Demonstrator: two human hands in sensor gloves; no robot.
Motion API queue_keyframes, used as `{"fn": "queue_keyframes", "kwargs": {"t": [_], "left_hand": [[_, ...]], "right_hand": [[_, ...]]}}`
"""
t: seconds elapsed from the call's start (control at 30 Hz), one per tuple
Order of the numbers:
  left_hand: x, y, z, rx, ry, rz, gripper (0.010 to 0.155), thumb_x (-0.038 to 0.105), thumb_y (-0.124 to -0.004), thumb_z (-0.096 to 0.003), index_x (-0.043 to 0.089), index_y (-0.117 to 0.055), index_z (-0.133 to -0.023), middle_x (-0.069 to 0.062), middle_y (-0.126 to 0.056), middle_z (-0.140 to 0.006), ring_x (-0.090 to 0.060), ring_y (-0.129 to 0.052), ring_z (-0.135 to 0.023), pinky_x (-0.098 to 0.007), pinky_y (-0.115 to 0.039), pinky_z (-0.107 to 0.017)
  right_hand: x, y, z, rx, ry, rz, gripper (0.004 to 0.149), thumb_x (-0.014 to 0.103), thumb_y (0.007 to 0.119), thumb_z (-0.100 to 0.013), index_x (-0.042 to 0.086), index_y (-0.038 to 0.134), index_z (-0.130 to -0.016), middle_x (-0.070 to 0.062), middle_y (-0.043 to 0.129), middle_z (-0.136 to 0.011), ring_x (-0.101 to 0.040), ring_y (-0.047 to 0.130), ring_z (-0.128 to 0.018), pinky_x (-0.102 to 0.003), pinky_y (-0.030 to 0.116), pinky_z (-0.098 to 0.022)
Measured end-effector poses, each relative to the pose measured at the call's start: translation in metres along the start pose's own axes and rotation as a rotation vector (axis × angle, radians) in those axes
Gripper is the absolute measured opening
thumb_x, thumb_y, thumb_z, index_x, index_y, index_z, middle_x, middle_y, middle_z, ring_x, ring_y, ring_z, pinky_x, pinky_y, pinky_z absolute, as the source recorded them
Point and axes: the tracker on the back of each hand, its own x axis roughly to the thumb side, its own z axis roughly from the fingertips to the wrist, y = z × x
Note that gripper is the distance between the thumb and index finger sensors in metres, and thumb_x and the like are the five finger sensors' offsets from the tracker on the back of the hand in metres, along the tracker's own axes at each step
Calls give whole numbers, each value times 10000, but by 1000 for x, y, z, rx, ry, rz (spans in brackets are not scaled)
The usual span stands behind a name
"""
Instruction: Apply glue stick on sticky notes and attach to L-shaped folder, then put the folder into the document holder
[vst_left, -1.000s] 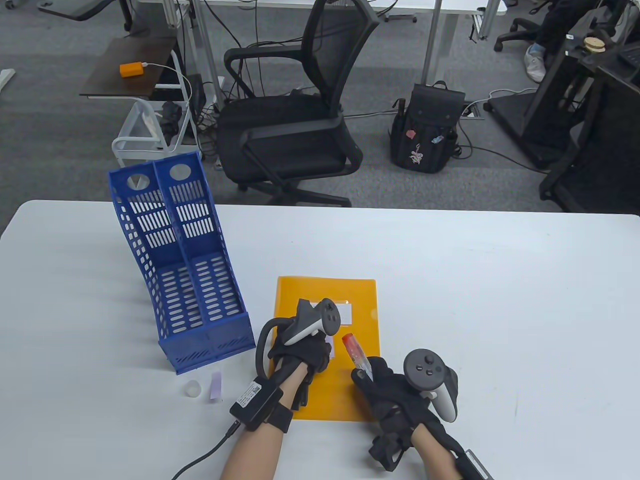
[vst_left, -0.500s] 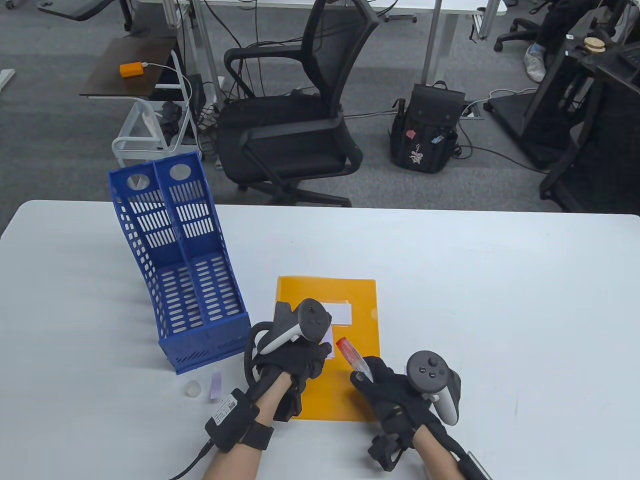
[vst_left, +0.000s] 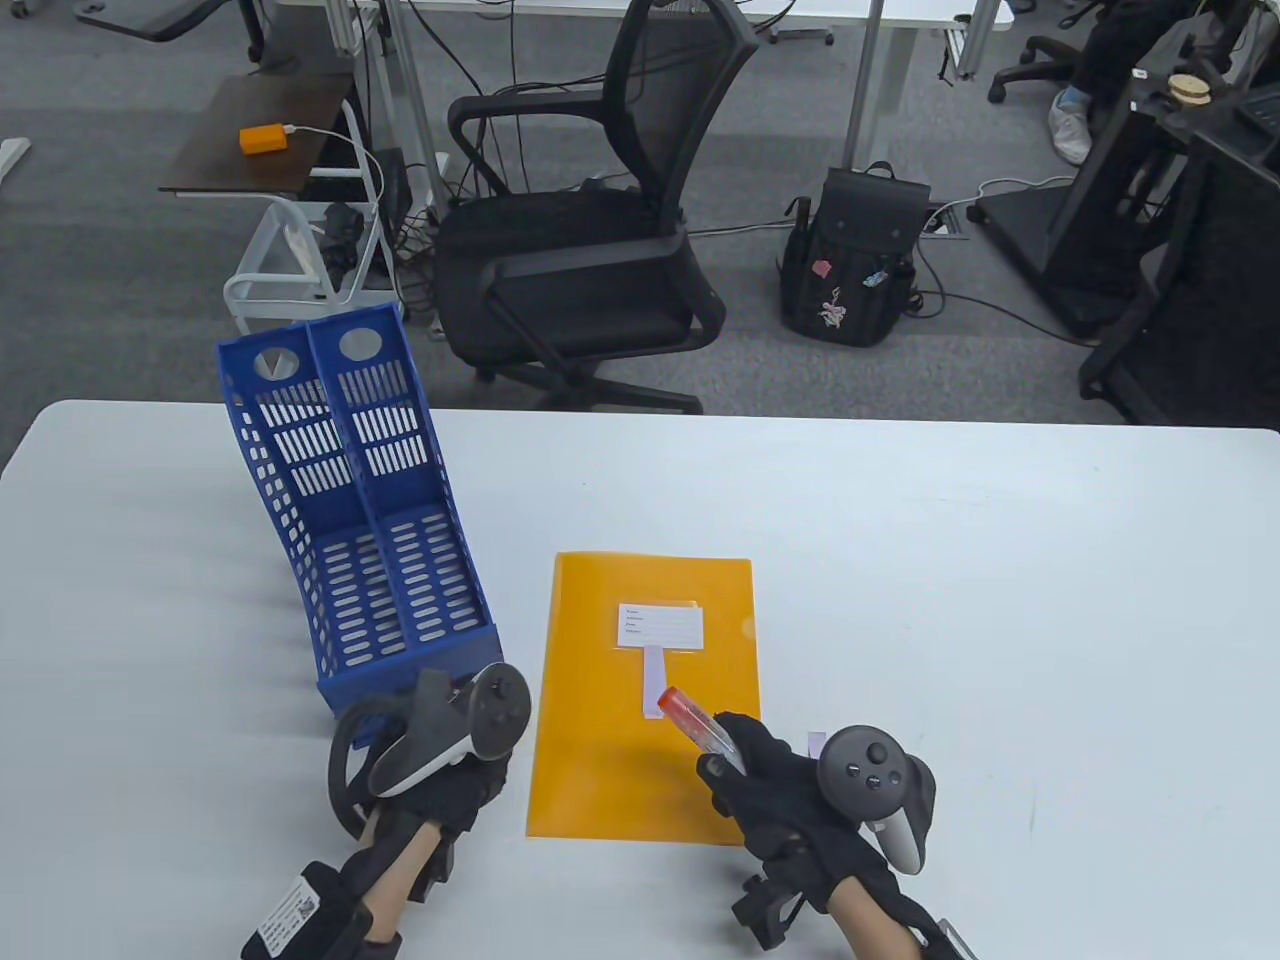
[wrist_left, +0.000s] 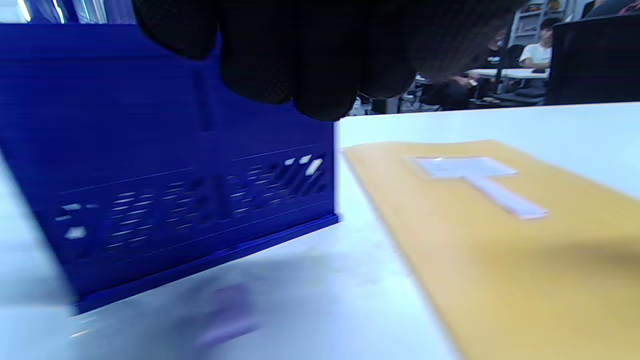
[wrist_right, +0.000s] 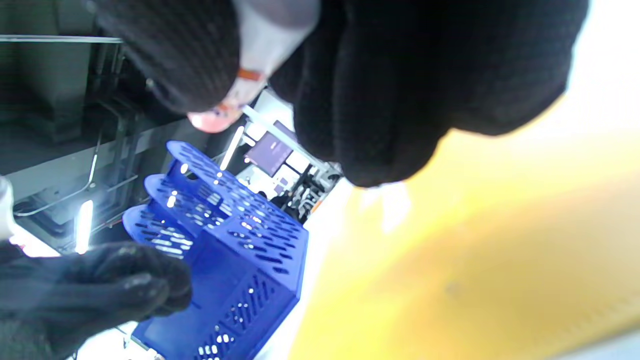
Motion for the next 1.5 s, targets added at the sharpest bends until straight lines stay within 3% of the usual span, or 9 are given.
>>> {"fn": "queue_keyframes", "kwargs": {"t": [0.17, 0.3, 0.53, 0.73, 0.83, 1.27, 1.5], "left_hand": [[-26, -29, 9, -70, 49, -37, 590, 554, -807, -454, 263, -697, -955, -59, -759, -1043, -318, -711, -975, -599, -562, -731], [-32, -50, 10, -70, 50, -92, 608, 550, -881, -408, 258, -721, -917, -64, -706, -1074, -324, -643, -1016, -616, -513, -748], [-34, -69, 5, -78, 71, -218, 711, 526, -944, -364, 264, -661, -961, -55, -556, -1146, -328, -488, -1076, -635, -411, -777], [-36, -71, -1, -59, 91, -186, 550, 475, -899, -408, 305, -775, -917, -39, -725, -1073, -314, -651, -1017, -615, -517, -746], [-36, -70, -2, -24, 102, -167, 405, 446, -840, -448, 301, -872, -825, -15, -853, -979, -289, -770, -944, -591, -591, -719], [-36, -61, -2, 74, 166, -138, 351, 423, -848, -439, 252, -943, -730, -21, -986, -806, -263, -915, -782, -556, -698, -651], [-17, -37, -1, 91, 75, 96, 362, 433, -839, -448, 256, -928, -752, -24, -964, -836, -275, -887, -817, -569, -672, -667]], "right_hand": [[1, 4, 1, 1, -22, 31, 631, 405, 822, -447, -2, 749, -923, -210, 956, -693, -336, 1026, -417, -465, 878, -285], [1, 6, 2, -15, -33, 60, 635, 402, 824, -446, 10, 736, -938, -206, 957, -707, -338, 1028, -424, -468, 879, -288], [1, 6, 2, -14, -32, 64, 633, 403, 822, -446, 17, 734, -941, -200, 958, -707, -338, 1027, -423, -467, 878, -289], [1, 7, 2, -11, -30, 64, 635, 405, 822, -447, 14, 738, -939, -201, 961, -705, -338, 1030, -423, -468, 879, -288], [1, 7, 1, -10, -32, 64, 636, 405, 822, -446, 13, 737, -940, -201, 961, -705, -338, 1030, -424, -468, 879, -288], [0, 5, 1, -25, -40, 78, 653, 407, 821, -449, 42, 692, -975, -200, 954, -738, -338, 1037, -426, -469, 883, -288], [2, -4, 0, -86, -55, 122, 650, 409, 886, -429, 28, 717, -927, -167, 999, -636, -306, 1056, -377, -446, 895, -255]]}}
